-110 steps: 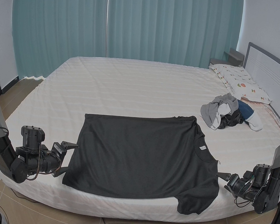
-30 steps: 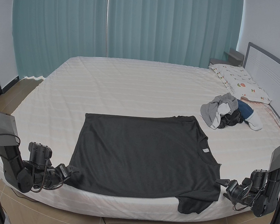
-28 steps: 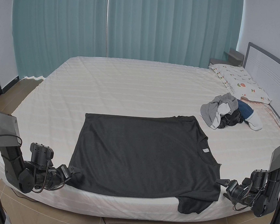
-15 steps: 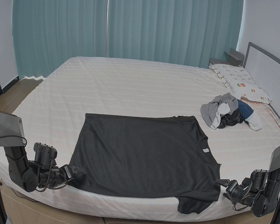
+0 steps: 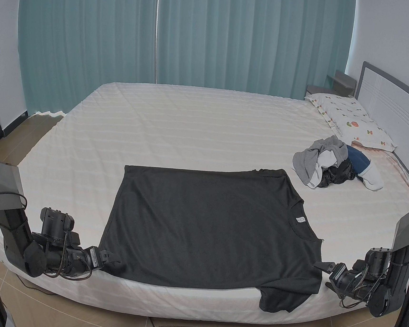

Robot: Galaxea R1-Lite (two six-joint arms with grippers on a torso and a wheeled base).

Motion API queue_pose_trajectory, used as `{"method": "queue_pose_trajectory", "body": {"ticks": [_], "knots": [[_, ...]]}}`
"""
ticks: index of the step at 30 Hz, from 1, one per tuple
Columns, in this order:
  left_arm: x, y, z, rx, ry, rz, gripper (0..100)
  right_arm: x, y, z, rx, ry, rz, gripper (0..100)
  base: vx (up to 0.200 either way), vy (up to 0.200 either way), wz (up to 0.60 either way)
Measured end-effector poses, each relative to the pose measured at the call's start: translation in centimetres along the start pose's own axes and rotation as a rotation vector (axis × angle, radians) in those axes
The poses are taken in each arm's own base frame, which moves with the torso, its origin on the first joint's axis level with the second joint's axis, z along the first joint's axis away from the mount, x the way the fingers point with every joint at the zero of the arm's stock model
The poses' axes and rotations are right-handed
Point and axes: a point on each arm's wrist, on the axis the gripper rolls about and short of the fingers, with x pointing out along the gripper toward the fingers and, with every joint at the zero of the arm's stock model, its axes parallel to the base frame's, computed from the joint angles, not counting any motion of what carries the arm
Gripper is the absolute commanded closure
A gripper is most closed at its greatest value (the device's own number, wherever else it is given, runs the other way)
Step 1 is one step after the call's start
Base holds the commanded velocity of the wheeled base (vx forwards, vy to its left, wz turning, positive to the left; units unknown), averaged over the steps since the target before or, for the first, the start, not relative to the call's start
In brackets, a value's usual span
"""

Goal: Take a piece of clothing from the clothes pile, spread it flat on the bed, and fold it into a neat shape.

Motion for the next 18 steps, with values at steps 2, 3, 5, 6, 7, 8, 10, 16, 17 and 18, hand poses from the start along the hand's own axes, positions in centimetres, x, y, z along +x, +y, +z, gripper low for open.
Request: {"method": "queue_pose_trajectory", "body": {"ticks": [2,3,5,6,7,8,10,16,17,18], "knots": [[0.3,-0.1,0.5,0.016,0.009,0.000,0,0.0,0.0,0.0,0.000,0.000,0.000,0,0.000,0.000,0.00],[0.4,-0.2,0.8,0.020,0.012,0.001,0,0.0,0.0,0.0,0.000,0.000,0.000,0,0.000,0.000,0.00],[0.9,-0.4,1.5,0.026,0.012,0.000,0,0.0,0.0,0.0,0.000,0.001,0.001,0,0.000,0.000,0.00],[1.2,-0.5,1.9,0.027,0.012,-0.001,0,0.0,0.0,0.0,0.001,0.001,0.000,0,0.000,0.000,0.00],[1.4,-0.5,2.2,0.028,0.014,-0.002,0,0.1,0.0,0.0,0.002,0.001,0.000,0,0.000,0.000,0.00],[1.6,-0.6,2.4,0.030,0.012,-0.003,0,0.1,0.0,0.0,0.003,0.001,0.000,0,0.000,0.000,0.00],[1.9,-0.6,2.6,0.033,0.013,-0.005,0,0.1,0.0,0.0,0.006,0.001,0.000,0,0.000,0.000,0.00],[2.3,-0.3,2.2,0.042,0.029,0.022,0,0.2,0.0,0.0,-0.001,0.001,0.002,0,0.000,0.000,0.00],[2.3,-0.3,2.2,0.041,0.030,0.023,0,0.2,0.0,0.0,-0.001,0.002,0.001,0,0.000,0.000,0.00],[2.3,-0.2,2.2,0.041,0.031,0.024,0,0.2,0.0,0.0,0.000,0.002,0.002,0,0.000,0.000,0.00]]}}
